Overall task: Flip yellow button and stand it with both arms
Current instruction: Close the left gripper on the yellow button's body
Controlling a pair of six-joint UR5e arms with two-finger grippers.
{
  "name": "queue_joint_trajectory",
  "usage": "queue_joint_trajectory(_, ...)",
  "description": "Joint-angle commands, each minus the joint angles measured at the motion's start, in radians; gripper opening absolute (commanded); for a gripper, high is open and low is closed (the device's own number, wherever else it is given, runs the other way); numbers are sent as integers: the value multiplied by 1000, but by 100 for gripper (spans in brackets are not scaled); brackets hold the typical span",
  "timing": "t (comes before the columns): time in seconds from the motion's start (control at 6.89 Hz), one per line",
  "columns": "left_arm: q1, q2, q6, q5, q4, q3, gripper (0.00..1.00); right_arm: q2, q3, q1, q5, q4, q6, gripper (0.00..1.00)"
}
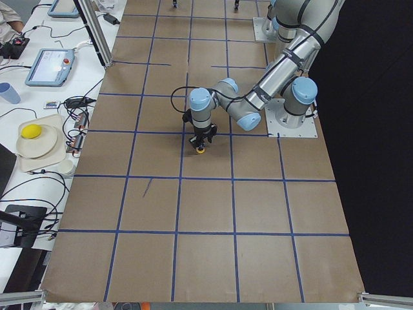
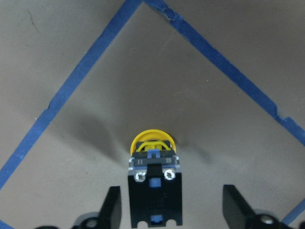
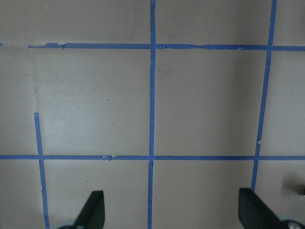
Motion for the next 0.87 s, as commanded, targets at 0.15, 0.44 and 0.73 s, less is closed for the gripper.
queue_joint_trajectory(0.15, 1, 10, 1, -5, 6, 3, 61, 1, 0, 1, 9, -3, -1, 100)
queue_joint_trajectory(0.44, -2, 12, 1, -16, 8, 3, 61, 3, 1, 1, 10, -3, -1, 100)
queue_joint_trajectory(0.73, 1, 13, 4, -44, 6, 5, 34, 6, 1, 1, 12, -6, -1, 100)
